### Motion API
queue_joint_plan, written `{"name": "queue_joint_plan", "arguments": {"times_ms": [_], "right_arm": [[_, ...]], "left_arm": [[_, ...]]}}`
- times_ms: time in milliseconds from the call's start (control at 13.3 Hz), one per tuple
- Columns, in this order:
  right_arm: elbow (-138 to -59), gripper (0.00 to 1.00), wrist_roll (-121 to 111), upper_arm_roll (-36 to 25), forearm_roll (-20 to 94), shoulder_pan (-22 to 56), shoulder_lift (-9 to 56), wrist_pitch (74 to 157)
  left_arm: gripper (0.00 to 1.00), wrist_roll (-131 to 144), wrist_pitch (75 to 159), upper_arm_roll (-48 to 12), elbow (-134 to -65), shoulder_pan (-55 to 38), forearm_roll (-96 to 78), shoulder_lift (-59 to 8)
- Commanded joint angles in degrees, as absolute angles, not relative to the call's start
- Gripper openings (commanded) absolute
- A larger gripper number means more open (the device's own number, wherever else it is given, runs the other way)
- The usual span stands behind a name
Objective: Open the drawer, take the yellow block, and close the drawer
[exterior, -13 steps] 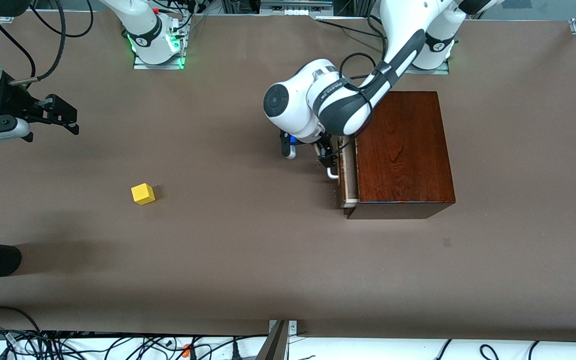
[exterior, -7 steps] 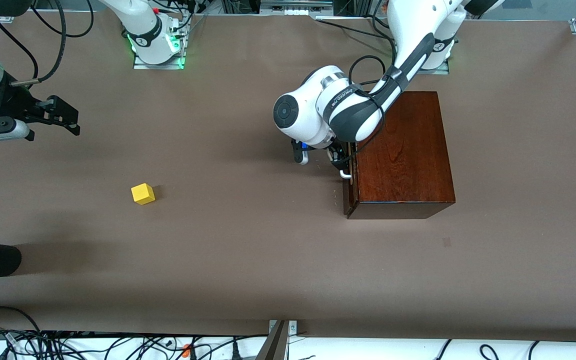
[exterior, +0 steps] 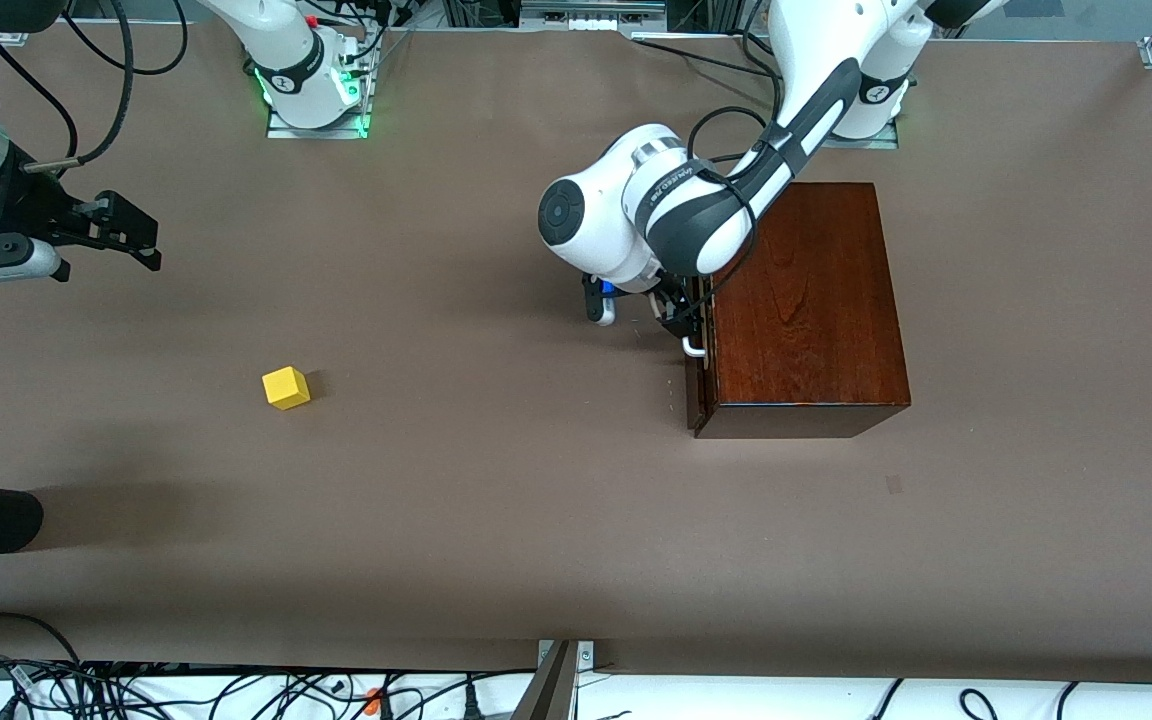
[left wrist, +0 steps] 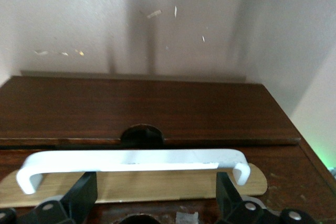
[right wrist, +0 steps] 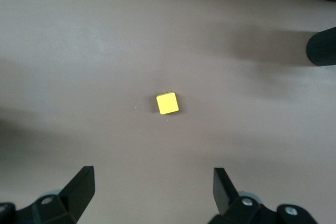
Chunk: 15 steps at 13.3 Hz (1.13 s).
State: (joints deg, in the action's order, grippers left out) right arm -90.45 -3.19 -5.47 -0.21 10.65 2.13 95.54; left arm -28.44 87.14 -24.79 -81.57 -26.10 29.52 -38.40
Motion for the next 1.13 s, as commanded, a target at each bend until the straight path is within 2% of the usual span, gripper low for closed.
{"name": "queue_joint_plan", "arguments": {"times_ms": [0, 302, 452, 679, 1056], "right_arm": [[-88.9, 1.0, -2.3, -5.3, -0.9, 10.8, 2.6, 94.2], [-88.9, 1.0, -2.3, -5.3, -0.9, 10.8, 2.6, 94.2], [-88.9, 1.0, -2.3, -5.3, -0.8, 10.8, 2.6, 94.2], [-88.9, 1.0, -2.3, -5.3, -0.8, 10.8, 2.6, 94.2], [-88.9, 1.0, -2.2, -5.4, -0.5, 10.7, 2.6, 94.3]], "left_arm": [[1.0, -23.2, 89.5, -24.7, -78.9, -31.3, 30.6, -37.0], [1.0, -9.4, 89.0, -25.0, -73.1, -35.3, 30.4, -35.7], [1.0, -0.4, 88.9, -24.7, -73.3, -34.8, 29.4, -30.4], [1.0, 18.2, 85.8, -24.5, -72.9, -28.5, 19.8, -23.9], [1.0, 32.3, 83.4, -24.3, -74.0, -18.7, 18.1, -15.4]]}}
